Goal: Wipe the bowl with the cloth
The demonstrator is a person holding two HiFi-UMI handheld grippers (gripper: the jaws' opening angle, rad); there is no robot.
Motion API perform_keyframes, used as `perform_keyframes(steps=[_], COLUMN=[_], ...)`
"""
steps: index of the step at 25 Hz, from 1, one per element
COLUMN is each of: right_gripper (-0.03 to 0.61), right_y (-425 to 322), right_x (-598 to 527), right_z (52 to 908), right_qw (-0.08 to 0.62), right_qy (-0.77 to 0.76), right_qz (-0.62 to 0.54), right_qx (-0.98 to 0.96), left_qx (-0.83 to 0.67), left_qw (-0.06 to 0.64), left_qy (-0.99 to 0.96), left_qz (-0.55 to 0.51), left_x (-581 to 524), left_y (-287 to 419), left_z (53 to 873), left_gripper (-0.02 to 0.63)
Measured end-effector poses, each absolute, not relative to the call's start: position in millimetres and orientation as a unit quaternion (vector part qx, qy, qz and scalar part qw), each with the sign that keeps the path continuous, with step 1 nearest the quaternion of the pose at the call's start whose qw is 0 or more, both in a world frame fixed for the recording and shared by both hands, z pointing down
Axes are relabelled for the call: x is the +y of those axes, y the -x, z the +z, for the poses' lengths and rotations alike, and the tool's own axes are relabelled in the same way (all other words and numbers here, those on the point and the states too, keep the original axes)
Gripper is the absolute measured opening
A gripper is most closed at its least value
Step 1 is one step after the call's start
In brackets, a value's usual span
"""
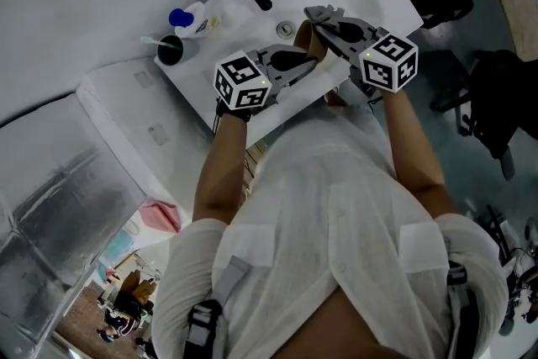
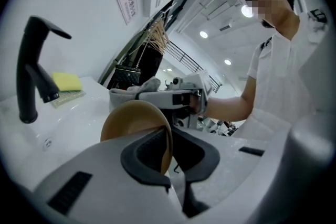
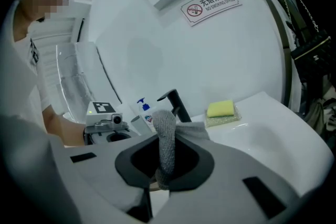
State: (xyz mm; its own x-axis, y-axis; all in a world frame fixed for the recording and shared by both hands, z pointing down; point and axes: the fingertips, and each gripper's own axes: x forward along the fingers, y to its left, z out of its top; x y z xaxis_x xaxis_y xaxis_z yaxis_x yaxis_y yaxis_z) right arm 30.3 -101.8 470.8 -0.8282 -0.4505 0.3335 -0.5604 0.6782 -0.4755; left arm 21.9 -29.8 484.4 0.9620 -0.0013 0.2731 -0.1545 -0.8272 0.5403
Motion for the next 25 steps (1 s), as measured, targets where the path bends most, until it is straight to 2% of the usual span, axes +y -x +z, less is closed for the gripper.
perform_keyframes(steps=[13, 17, 25], right_gripper=[0.040, 0.040, 0.040], right_y=[-15, -15, -30], right_x=[-67, -60, -56], right_z=[473, 474, 476], right_qw=[0.132, 0.125, 0.157], right_qy=[-0.201, -0.198, -0.195], right_qz=[0.275, 0.274, 0.254], right_qx=[-0.931, -0.933, -0.934], left_qx=[-0.156, -0.167, -0.168], left_qw=[0.343, 0.362, 0.361], left_qy=[-0.924, -0.916, -0.916], left_qz=[0.070, 0.051, 0.047], left_x=[-65, -67, -61], left_y=[-8, -10, -18], left_z=[491, 489, 486], left_gripper=[0.018, 0.017, 0.017])
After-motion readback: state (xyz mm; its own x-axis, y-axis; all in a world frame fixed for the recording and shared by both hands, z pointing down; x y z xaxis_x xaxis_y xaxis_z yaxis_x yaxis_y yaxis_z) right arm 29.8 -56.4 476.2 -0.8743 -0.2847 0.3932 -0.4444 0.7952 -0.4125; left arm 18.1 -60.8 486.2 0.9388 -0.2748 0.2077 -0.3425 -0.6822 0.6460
